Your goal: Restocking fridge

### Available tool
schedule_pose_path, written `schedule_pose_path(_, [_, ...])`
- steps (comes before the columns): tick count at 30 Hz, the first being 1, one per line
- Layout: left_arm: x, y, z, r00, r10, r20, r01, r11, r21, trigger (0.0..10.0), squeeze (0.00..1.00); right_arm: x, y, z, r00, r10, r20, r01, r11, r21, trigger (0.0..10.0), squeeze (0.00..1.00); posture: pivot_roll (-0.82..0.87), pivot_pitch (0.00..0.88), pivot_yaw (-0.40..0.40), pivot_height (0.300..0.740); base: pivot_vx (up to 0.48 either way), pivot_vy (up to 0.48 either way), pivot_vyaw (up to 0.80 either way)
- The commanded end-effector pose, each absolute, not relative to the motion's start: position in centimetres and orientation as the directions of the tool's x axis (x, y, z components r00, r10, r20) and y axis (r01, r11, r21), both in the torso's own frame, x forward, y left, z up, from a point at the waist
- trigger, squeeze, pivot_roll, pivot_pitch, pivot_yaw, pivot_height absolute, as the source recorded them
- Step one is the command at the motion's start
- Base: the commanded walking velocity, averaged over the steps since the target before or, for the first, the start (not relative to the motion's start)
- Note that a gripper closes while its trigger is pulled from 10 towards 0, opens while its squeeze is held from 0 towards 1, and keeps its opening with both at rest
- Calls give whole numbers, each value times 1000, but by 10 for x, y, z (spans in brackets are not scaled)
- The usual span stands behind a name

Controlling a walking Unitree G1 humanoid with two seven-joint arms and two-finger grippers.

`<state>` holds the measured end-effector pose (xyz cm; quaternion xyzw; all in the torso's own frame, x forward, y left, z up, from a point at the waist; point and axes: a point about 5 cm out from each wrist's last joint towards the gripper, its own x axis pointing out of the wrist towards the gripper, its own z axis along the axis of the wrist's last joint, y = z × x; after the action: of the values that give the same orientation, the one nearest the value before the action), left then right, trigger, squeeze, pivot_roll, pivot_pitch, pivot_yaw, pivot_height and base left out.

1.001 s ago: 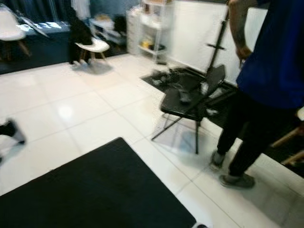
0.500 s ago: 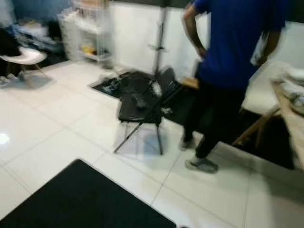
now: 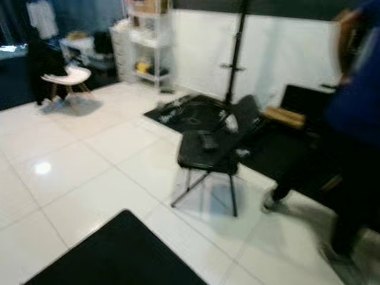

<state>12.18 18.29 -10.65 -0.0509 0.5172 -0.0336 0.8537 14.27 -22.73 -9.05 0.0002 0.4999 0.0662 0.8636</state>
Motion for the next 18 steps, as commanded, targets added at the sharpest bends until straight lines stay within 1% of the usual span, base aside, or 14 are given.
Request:
schedule_pose_path(1, [122,180,-107,459,-119,-880,15,992,-126,10000,0,137,-236,-91,479,71,-875,-89,996,33,10000,0,-75,4,-4,740,311,0,0])
schedule_pose_path(18, [122,181,-107,460,-118,-880,12,992,-127,10000,0,132,-238,-93,456,28,-889,-43,999,10,10000,0,-76,11,-1,740,307,0,0])
